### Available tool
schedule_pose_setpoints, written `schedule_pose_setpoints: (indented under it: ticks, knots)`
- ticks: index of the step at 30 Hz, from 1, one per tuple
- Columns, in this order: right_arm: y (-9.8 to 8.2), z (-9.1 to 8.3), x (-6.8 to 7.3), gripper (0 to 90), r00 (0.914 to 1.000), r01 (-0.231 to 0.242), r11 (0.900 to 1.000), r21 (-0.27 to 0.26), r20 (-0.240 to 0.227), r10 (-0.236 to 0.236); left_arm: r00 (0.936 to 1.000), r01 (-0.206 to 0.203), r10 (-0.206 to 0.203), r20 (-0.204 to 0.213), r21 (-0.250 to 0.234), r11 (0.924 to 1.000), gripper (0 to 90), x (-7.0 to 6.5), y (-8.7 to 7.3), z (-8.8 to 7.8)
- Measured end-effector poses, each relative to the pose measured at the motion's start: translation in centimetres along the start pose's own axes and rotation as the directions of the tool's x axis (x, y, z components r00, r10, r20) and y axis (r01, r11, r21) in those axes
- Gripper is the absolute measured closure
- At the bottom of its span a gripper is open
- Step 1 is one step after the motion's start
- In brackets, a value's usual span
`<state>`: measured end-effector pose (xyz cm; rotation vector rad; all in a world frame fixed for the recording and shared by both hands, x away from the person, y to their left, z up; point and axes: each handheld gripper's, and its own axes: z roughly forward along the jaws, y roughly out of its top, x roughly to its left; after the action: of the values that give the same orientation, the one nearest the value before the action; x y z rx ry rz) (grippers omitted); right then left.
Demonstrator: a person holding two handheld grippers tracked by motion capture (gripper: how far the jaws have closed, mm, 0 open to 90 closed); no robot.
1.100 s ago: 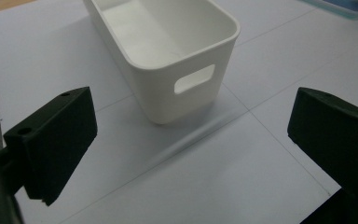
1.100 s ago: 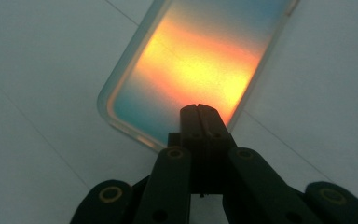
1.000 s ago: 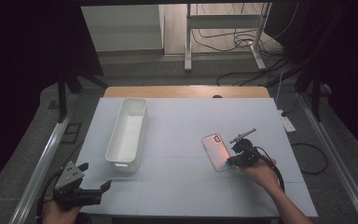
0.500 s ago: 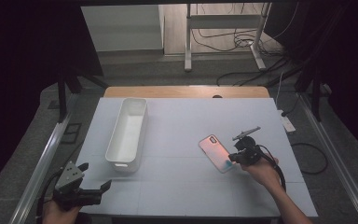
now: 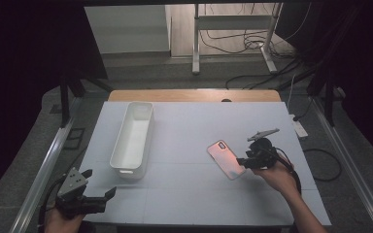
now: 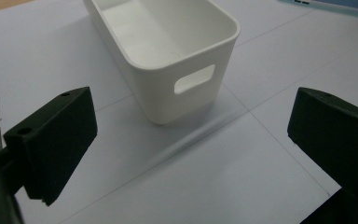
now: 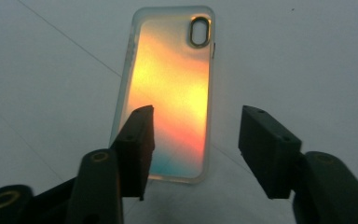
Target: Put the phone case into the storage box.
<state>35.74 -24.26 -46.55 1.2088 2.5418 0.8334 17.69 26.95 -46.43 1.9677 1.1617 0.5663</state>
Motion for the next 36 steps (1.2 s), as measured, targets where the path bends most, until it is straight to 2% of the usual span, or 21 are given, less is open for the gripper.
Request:
schedule_pose_setpoints:
  ticks: [5, 10, 14, 15, 18, 23, 25, 30, 36]
  knots:
    - [0.5, -0.1, -0.1, 25.3, 0.9997, -0.01, 1.0, -0.018, 0.024, 0.01, 1.0, 0.0, 0.0, 0.001, 0.0, 1.0, 2.3, 0.0, 0.0, 0.0]
    - [0.7, 0.0, -0.3, 20.3, 0.9996, -0.003, 1.0, -0.031, 0.029, 0.004, 1.0, -0.003, 0.003, 0.002, 0.001, 1.0, 2.3, 0.0, 0.0, 0.1]
    - [0.9, 0.1, -0.8, 11.1, 0.9996, -0.021, 0.999, -0.041, 0.017, 0.022, 1.0, -0.003, 0.003, 0.005, 0.002, 1.0, 2.3, 0.0, 0.1, 0.1]
    - [0.9, 0.2, -0.8, 6.7, 0.9994, -0.02, 0.998, -0.054, 0.028, 0.021, 1.0, -0.003, 0.003, 0.005, 0.002, 1.0, 2.3, 0.0, 0.1, 0.1]
    - [0.9, 0.4, -1.0, 0.9, 0.9987, -0.01, 0.998, -0.066, 0.049, 0.013, 1.0, -0.004, 0.004, 0.007, 0.004, 1.0, 2.4, 0.0, 0.1, 0.2]
    - [0.9, 0.7, -1.3, 0.0, 0.999, -0.011, 0.997, -0.075, 0.043, 0.014, 1.0, -0.006, 0.006, 0.007, 0.003, 1.0, 2.4, 0.0, 0.1, 0.2]
    - [0.9, 0.7, -1.6, 0.0, 0.9986, -0.028, 0.996, -0.082, 0.042, 0.031, 1.0, -0.007, 0.007, 0.006, 0.003, 1.0, 2.4, 0.0, 0.1, 0.2]
    - [1.0, 1.0, -1.8, 0.0, 0.9973, -0.035, 0.995, -0.096, 0.06, 0.041, 0.9999, -0.009, 0.009, 0.006, 0.003, 1.0, 2.4, 0.0, 0.1, 0.2]
    - [1.1, 1.7, -1.8, 0.0, 0.9972, -0.041, 0.998, -0.045, 0.061, 0.043, 0.9999, -0.012, 0.012, 0.005, 0.002, 0.9999, 2.4, 0.0, 0.1, 0.2]
